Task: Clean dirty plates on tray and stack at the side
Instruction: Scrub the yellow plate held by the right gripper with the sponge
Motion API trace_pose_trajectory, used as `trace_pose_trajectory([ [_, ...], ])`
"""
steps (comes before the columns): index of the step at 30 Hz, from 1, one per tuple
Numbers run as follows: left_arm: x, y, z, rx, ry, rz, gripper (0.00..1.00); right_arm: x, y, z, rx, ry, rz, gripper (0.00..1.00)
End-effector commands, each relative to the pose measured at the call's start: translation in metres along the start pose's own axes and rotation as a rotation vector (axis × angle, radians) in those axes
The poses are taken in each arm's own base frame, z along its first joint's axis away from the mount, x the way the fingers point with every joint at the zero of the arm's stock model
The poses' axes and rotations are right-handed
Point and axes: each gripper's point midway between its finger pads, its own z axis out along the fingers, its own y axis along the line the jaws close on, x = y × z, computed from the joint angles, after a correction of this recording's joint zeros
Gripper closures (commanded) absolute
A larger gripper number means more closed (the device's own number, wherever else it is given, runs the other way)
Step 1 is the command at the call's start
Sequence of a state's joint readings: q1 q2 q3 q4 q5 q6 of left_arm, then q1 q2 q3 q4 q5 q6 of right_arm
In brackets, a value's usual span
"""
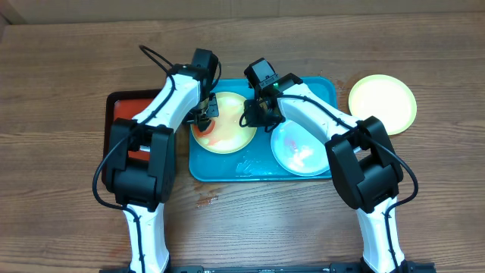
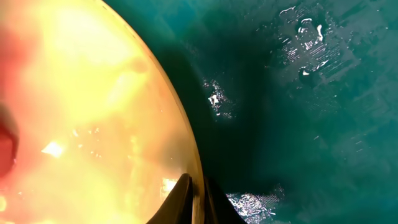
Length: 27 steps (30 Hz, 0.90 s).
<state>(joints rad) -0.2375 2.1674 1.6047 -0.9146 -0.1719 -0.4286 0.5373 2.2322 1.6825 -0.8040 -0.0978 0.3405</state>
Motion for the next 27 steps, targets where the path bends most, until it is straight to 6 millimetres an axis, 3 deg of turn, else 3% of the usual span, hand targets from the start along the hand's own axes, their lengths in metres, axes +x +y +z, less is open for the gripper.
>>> trace_pose_trajectory([
  [1, -0.007, 0.040, 0.010, -0.165, 0.003, 0.011, 0.96, 0.009, -0.016, 0.006, 0.053, 0.025, 0.012, 0.92],
  [8, -0.015, -0.007, -0.035, 0.096, 0.065, 0.052, 0.96, 0.009, -0.015, 0.006, 0.051, 0.022, 0.012, 0.92],
  [11, -0.004, -0.042, -0.047, 0.313, 0.130, 0.116, 0.96, 0.009, -0.015, 0.006, 0.052, 0.022, 0.011, 0.92],
  [13, 0.011, -0.056, -0.046, 0.387, 0.184, 0.138, 0.96, 0.008, -0.015, 0.006, 0.051, 0.022, 0.011, 0.92],
  [19, 0.042, -0.059, -0.017, 0.341, 0.248, 0.159, 0.96, 0.009, -0.015, 0.006, 0.052, 0.022, 0.011, 0.92],
  [23, 0.048, -0.033, 0.013, 0.170, 0.217, 0.108, 0.96, 0.009, -0.015, 0.006, 0.052, 0.023, 0.012, 0.92],
  [27, 0.045, -0.004, 0.031, 0.019, 0.166, 0.112, 0.96, 0.009, -0.015, 0.006, 0.052, 0.023, 0.012, 0.92],
])
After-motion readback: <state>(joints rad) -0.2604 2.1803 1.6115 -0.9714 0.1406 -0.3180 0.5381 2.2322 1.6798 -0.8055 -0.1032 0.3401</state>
